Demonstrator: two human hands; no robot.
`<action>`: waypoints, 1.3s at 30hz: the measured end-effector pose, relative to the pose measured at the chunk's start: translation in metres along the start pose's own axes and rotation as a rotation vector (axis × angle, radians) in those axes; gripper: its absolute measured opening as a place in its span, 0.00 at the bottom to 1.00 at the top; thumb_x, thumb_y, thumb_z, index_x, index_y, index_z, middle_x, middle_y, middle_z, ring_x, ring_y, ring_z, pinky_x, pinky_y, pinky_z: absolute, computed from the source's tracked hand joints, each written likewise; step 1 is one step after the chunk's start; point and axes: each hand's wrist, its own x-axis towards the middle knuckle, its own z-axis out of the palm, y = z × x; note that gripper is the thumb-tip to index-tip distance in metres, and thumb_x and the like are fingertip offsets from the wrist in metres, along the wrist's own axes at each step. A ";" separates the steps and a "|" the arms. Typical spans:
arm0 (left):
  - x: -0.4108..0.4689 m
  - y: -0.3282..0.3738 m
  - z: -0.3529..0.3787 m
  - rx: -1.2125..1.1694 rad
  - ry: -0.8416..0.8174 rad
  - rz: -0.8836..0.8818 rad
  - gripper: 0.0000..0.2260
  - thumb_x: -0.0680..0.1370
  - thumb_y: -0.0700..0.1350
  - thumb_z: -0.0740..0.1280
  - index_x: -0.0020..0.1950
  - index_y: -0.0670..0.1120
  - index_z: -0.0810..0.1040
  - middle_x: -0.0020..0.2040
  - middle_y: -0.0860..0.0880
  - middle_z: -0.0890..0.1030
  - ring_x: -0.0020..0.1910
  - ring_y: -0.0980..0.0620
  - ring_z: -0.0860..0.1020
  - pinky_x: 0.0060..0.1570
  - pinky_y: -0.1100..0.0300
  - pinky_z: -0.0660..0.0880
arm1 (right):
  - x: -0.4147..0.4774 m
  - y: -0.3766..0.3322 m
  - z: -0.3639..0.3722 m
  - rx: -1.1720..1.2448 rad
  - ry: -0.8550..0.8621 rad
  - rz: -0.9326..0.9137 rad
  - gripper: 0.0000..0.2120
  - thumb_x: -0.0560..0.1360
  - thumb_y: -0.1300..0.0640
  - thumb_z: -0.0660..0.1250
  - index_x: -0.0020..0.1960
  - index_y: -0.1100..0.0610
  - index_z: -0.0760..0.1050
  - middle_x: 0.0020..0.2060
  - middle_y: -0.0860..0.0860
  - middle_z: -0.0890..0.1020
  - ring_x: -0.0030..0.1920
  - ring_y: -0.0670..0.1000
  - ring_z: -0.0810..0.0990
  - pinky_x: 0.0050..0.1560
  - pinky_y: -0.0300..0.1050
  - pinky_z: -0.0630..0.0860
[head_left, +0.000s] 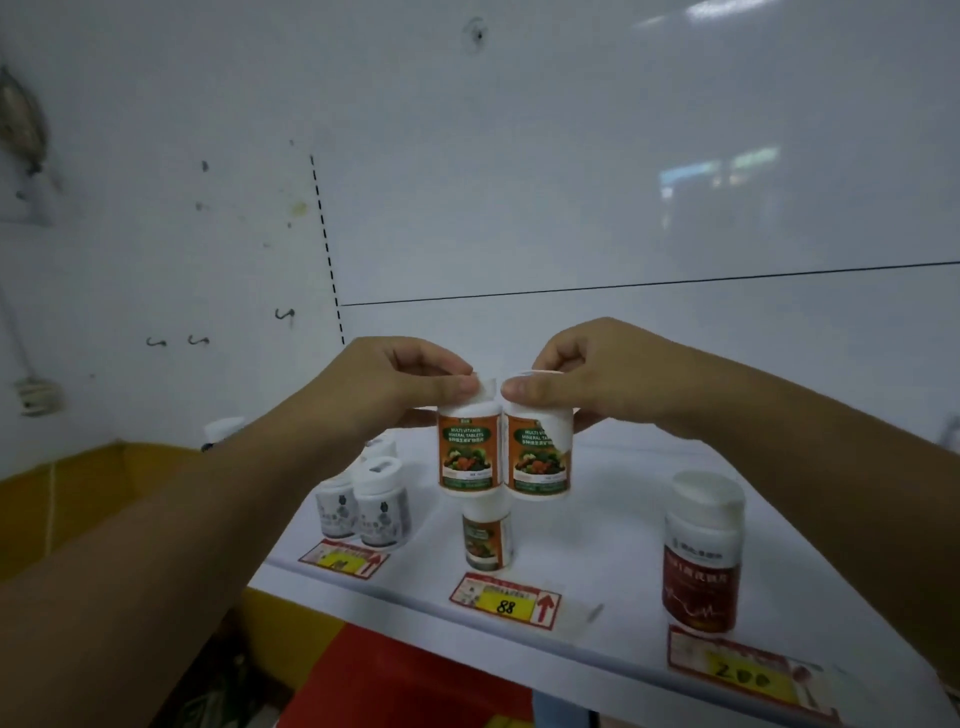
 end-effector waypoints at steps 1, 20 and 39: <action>0.007 -0.001 -0.001 0.021 0.000 0.008 0.06 0.69 0.41 0.73 0.45 0.43 0.83 0.44 0.48 0.86 0.44 0.50 0.84 0.45 0.58 0.81 | 0.006 0.002 -0.002 -0.008 -0.004 0.003 0.20 0.65 0.43 0.72 0.46 0.59 0.79 0.40 0.50 0.85 0.42 0.46 0.84 0.39 0.38 0.80; 0.112 -0.059 0.023 0.232 -0.242 0.067 0.08 0.71 0.40 0.72 0.48 0.44 0.79 0.48 0.46 0.80 0.47 0.48 0.79 0.42 0.57 0.81 | 0.040 0.034 0.053 -0.509 -0.127 0.449 0.18 0.64 0.46 0.76 0.46 0.57 0.78 0.40 0.49 0.82 0.36 0.45 0.80 0.31 0.33 0.74; 0.110 -0.083 0.044 0.460 -0.585 -0.037 0.09 0.72 0.39 0.69 0.51 0.39 0.80 0.49 0.43 0.80 0.48 0.47 0.79 0.41 0.55 0.81 | 0.035 0.033 0.082 -0.722 -0.074 0.524 0.21 0.67 0.43 0.73 0.51 0.55 0.72 0.44 0.50 0.77 0.41 0.50 0.76 0.38 0.40 0.73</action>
